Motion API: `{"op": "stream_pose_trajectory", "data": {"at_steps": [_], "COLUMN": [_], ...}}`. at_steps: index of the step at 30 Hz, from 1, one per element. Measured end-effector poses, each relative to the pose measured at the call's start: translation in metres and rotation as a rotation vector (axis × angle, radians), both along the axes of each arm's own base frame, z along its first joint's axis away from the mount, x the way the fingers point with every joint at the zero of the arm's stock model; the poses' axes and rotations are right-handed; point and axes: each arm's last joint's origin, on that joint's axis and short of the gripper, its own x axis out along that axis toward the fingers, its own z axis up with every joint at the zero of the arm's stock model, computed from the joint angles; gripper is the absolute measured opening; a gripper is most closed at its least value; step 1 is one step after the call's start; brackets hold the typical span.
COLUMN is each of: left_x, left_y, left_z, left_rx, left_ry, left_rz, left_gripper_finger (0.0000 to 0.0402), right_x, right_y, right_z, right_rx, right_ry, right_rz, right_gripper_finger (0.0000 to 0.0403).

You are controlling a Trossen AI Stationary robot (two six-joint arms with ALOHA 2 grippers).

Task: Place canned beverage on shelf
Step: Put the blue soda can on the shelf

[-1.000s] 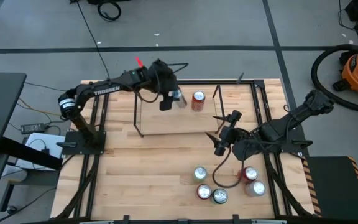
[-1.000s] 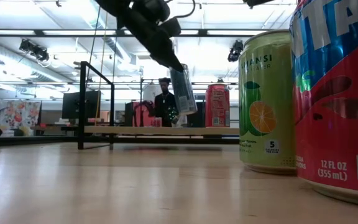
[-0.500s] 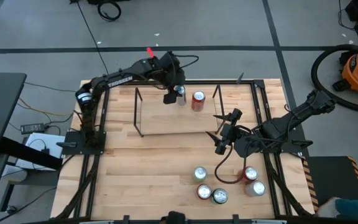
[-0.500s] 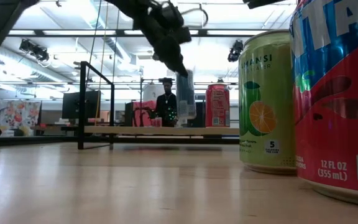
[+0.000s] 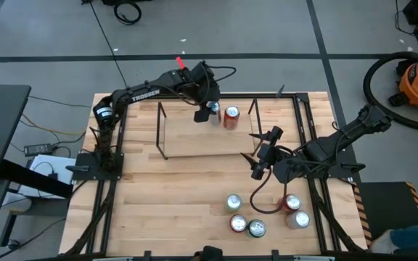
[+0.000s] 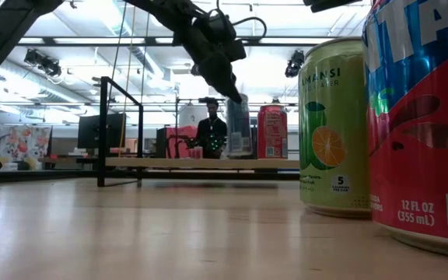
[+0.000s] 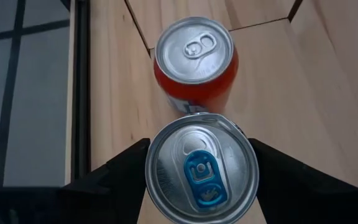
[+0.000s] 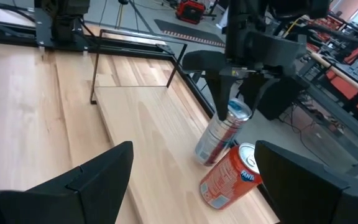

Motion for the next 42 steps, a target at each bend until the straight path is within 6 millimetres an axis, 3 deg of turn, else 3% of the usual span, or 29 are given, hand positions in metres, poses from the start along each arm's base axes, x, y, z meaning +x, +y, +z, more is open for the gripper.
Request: {"op": "stream_pose_trajectory", "data": {"at_steps": [16,35,42], "left_x": [0.022,0.025,0.024], "left_y": [-0.005,-0.009,-0.009], "left_z": [-0.015,-0.015,-0.015], "left_rx": [0.000,0.006,0.009], "left_ry": [-0.058,-0.065,-0.052], "left_rz": [-0.046,-0.058,-0.045], "left_gripper_finger": [0.0249,0.0251,0.0281], "right_x": [0.000,0.000,0.000], "right_y": [0.000,0.000,0.000], "right_z": [-0.003,-0.003,-0.003], "right_rx": [-0.005,-0.004,-0.003], "right_ry": [0.007,0.002,0.000], "right_rz": [0.001,0.002,0.002], "right_gripper_finger": [0.0347,0.0347,0.0347]}}
